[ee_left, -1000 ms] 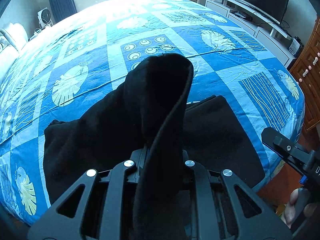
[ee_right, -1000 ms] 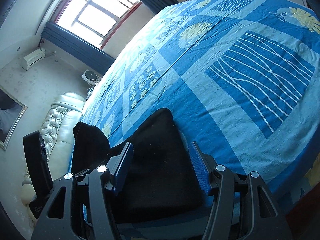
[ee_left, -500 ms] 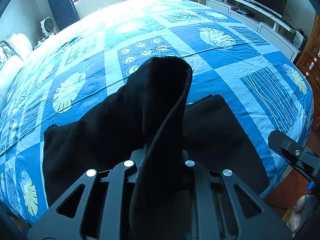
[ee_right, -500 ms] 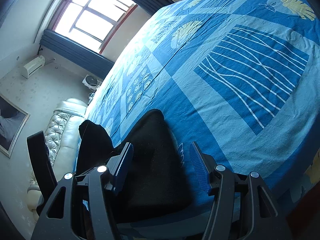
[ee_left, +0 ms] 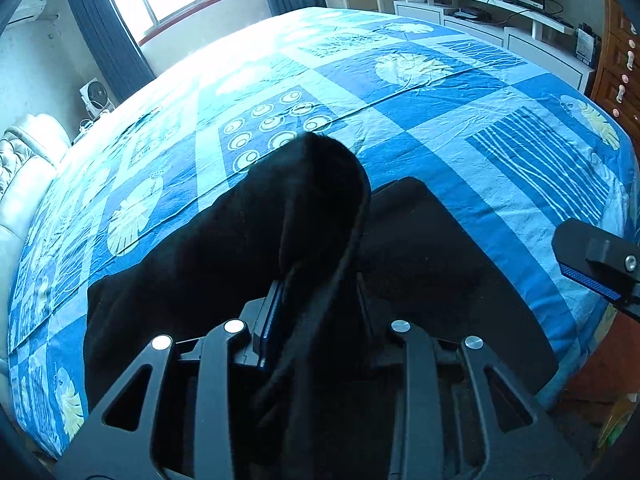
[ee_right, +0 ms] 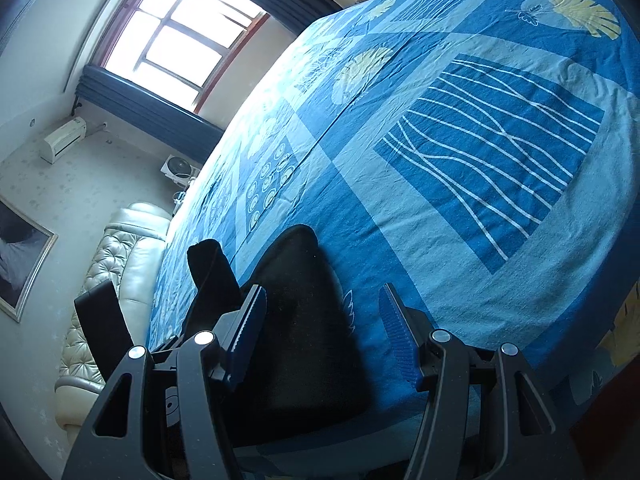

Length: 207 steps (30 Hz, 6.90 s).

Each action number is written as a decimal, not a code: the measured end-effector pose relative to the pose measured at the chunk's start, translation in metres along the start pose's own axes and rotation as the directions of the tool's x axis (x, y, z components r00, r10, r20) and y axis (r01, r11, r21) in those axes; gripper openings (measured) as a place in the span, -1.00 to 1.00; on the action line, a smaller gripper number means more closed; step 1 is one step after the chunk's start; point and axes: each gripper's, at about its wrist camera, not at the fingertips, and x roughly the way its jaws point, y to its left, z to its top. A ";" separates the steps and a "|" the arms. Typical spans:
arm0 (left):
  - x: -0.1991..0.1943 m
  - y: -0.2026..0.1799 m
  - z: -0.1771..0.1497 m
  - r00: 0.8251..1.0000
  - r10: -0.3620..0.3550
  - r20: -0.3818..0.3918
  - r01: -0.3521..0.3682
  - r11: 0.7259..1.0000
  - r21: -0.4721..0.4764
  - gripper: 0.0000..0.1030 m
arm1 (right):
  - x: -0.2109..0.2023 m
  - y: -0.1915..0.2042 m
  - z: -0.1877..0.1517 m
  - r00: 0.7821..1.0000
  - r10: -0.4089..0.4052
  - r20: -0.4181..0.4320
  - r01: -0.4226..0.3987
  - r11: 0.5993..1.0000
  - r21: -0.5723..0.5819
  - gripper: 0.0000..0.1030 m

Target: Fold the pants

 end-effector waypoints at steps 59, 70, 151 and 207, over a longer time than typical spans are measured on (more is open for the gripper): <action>-0.039 0.238 -0.163 0.967 -0.255 0.015 0.222 0.811 -0.542 0.76 | 0.057 0.016 -0.019 0.977 -0.037 -0.208 0.006 0.989 -0.149 -0.72; -0.040 0.240 -0.168 0.966 -0.258 0.016 0.224 0.802 -0.553 0.76 | 0.055 0.011 -0.020 0.978 -0.011 -0.210 -0.013 0.993 -0.116 -0.70; -0.051 0.320 -0.220 0.910 -0.413 0.031 0.340 0.704 -0.624 -0.22 | 0.155 0.134 -0.119 0.882 0.056 -0.469 -0.187 0.953 -0.237 -0.15; 0.051 0.383 -0.168 0.818 -0.553 0.160 0.509 0.563 -0.651 0.27 | 0.233 0.154 -0.057 0.866 0.174 -0.468 -0.282 0.944 -0.171 0.06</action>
